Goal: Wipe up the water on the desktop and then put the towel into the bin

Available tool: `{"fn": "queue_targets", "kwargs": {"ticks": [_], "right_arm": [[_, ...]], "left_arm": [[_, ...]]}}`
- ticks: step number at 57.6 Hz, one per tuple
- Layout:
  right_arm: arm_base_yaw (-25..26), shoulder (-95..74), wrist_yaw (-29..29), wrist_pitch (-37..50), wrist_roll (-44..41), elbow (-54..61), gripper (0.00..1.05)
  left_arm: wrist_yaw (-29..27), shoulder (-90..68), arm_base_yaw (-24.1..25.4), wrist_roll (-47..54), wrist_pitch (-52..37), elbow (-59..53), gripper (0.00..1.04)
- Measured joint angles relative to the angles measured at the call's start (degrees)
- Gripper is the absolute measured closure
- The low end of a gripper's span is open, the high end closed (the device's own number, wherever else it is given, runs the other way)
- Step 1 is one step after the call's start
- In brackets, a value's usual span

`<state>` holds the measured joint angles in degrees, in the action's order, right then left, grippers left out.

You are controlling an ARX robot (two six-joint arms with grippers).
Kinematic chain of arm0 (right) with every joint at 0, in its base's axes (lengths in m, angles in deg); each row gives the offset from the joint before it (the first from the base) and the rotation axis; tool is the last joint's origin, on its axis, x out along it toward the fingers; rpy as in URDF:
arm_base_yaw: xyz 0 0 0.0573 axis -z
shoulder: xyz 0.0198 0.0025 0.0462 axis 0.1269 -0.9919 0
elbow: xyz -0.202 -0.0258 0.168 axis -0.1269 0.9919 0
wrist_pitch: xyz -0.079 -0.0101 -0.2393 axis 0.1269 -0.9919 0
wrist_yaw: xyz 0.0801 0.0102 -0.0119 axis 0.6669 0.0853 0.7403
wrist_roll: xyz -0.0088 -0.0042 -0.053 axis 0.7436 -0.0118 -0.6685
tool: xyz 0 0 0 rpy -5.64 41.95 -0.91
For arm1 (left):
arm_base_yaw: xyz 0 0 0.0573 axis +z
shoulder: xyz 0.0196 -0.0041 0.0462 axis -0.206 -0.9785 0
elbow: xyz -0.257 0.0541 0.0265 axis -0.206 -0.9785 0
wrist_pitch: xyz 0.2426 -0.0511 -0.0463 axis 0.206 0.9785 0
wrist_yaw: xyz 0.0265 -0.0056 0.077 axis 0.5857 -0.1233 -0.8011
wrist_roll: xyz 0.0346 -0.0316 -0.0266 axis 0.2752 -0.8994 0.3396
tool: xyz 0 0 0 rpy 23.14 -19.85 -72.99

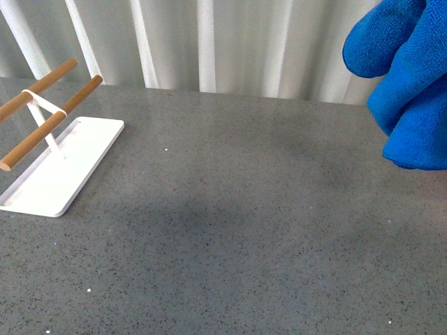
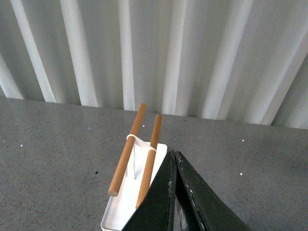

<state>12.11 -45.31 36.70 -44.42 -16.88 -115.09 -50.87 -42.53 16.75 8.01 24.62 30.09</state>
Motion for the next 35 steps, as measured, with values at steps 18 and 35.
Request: {"fn": "queue_targets", "kwargs": {"ticks": [18,35], "right_arm": [[-1.68,0.87,-2.12,-1.86,-1.05,0.83,1.0],[-4.81,3.63,-5.57,-5.18,-2.49,1.57,1.0]], "left_arm": [[-4.42,8.96,-4.85,0.04,3.41,-5.62,1.01],[-4.48,17.81,-4.85,0.04,9.22,-8.7,1.01]]}}
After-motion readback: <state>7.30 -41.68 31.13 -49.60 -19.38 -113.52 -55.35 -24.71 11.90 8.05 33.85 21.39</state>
